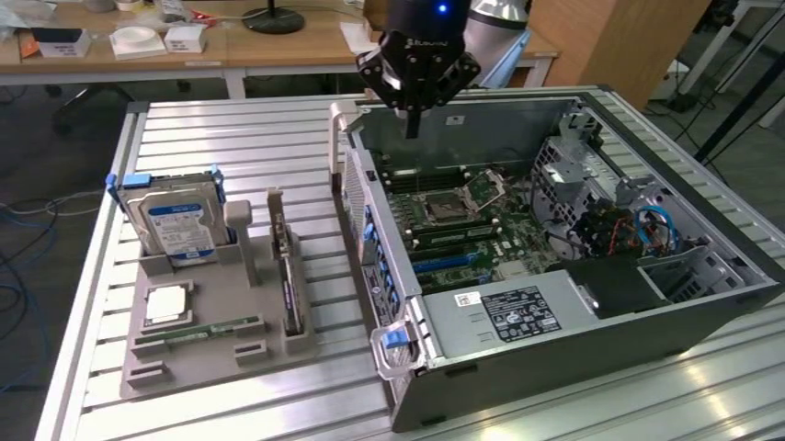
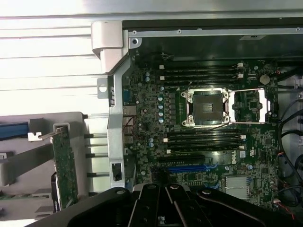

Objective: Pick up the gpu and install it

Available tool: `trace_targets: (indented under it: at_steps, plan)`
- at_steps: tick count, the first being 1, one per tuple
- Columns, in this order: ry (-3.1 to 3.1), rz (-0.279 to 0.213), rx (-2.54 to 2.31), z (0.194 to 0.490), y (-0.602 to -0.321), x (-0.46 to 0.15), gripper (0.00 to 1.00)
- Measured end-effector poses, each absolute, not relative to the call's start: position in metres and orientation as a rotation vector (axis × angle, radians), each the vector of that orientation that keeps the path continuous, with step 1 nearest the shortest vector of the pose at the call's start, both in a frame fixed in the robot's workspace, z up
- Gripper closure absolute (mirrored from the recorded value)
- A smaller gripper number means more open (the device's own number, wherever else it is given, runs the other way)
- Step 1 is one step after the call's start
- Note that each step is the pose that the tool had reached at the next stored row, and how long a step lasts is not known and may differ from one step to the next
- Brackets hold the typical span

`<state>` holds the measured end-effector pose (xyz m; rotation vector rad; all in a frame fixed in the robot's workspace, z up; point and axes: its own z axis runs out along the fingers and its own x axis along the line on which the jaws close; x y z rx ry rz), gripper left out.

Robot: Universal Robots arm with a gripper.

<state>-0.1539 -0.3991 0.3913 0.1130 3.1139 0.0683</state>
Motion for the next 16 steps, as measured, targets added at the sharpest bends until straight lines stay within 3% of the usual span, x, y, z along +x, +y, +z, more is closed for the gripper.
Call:
trace_targets:
  at_steps: [16]
  plan:
    - [3.114, 0.068, 0.110, 0.3912, -0.3991, -0.1609, 0.89]
